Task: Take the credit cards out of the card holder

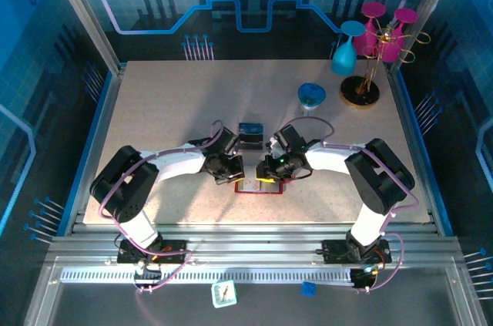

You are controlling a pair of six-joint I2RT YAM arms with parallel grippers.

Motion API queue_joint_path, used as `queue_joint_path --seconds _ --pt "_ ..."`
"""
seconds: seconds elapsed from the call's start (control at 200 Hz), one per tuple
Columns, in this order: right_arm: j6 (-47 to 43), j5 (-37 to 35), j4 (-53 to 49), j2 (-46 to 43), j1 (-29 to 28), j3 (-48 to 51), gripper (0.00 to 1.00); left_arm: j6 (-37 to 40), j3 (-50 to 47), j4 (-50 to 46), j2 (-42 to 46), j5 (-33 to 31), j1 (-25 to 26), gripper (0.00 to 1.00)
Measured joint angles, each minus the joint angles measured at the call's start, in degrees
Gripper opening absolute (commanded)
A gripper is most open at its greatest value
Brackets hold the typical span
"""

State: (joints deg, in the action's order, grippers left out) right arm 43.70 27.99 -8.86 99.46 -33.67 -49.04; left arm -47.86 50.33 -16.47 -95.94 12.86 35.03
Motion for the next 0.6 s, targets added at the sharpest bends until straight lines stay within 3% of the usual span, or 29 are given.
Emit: queue_joint_path --seconds 0.6 --pt "2.4 2.7 5.7 0.8 0.7 2.9 0.14 0.0 0.0 0.0 0.0 0.0 0.0 0.0"
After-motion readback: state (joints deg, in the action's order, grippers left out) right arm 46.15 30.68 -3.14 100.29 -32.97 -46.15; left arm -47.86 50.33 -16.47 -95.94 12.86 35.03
